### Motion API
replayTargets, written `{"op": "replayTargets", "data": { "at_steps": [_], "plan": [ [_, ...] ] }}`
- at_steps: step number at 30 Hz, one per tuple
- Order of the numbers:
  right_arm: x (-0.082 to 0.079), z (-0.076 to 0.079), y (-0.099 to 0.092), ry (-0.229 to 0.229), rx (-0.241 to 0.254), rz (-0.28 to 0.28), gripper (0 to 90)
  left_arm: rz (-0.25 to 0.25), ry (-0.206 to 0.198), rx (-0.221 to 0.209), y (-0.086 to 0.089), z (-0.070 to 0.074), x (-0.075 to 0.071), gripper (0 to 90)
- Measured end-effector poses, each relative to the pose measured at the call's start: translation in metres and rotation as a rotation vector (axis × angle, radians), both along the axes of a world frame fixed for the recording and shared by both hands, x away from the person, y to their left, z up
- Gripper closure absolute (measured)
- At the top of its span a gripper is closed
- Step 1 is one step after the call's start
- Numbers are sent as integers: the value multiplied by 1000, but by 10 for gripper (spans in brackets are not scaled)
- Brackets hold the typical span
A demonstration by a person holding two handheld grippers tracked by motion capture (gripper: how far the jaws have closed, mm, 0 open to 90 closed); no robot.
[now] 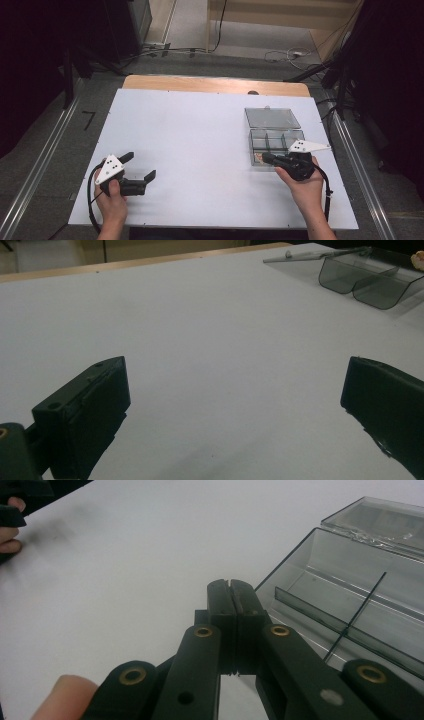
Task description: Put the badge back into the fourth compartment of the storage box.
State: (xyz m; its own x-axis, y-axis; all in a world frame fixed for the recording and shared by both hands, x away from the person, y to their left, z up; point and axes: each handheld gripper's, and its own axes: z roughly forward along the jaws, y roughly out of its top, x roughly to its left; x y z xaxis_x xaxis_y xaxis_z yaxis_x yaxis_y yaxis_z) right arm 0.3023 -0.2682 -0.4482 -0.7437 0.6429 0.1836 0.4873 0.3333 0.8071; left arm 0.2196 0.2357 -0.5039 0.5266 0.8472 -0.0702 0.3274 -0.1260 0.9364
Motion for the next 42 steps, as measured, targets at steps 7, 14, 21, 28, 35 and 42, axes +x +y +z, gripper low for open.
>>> {"op": "replayTargets", "data": {
  "at_steps": [7, 14, 21, 28, 35, 42],
  "plan": [
    [1, 0, -3, 0, 8, -16, 874, 0, 0, 0, 0, 0, 0, 2],
    [4, -1, -4, -6, 7, -38, 874, 0, -1, -2, 0, 0, 0, 2],
    [6, -3, -7, -8, 10, -58, 874, 0, 0, 0, 0, 0, 0, 2],
    [9, -7, -9, 1, 9, -79, 874, 0, 1, -2, 0, 0, 0, 2],
    [14, -13, -11, -2, 3, -117, 873, 0, 0, -4, 0, 0, 0, 2],
    [17, -19, -13, 3, -5, -157, 873, 1, 0, -5, 0, 0, -1, 2]
  ]
}}
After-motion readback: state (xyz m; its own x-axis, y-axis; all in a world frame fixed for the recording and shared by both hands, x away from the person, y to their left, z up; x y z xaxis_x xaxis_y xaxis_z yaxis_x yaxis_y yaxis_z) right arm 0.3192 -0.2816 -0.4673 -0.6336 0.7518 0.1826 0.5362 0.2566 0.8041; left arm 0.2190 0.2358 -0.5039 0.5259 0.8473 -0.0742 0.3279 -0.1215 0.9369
